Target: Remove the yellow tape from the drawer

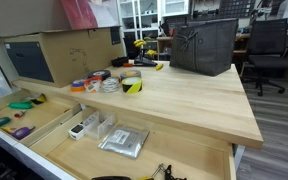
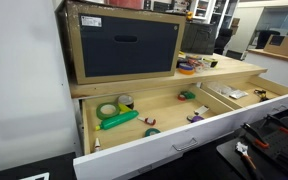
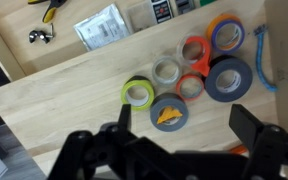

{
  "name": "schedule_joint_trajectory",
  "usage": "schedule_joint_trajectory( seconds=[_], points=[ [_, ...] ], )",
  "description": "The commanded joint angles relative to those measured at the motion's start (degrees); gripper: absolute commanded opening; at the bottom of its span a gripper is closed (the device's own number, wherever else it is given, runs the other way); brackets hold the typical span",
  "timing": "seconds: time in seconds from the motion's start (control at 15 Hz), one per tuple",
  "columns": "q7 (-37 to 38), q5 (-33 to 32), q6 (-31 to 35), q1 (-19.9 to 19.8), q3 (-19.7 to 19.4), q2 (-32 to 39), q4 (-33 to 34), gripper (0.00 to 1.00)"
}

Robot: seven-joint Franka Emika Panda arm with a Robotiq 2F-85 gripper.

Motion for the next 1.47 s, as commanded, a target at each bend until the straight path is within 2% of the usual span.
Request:
schedule_joint_trajectory(
  seconds=[0.0,0.2,0.27,0.53,0.73,0.93,1.0,1.07,1.4],
  points=[
    [-3.0,4.1,-8.0,-0.4,2.8,-3.4,-2.9,1.0],
    [-2.7,5.7,-13.4,0.9,3.8,-1.8,-4.5,1.0],
    [-2.2,5.7,-17.2,1.6,3.9,2.0,0.0,1.0],
    [-4.0,2.8,-25.0,3.1,2.8,7.1,0.2,1.0],
    [-6.0,0.8,-28.2,3.7,2.2,10.2,1.6,1.0],
    [-10.4,-3.7,-25.5,4.8,1.0,10.1,0.4,1.0],
    [-13.0,-5.4,-21.0,4.9,0.6,10.4,1.7,1.0],
    [-13.5,-5.9,-17.4,4.8,0.4,8.8,-1.2,1.0],
    [-9.7,-2.3,1.1,3.0,1.7,10.2,-1.0,1.0]
  ],
)
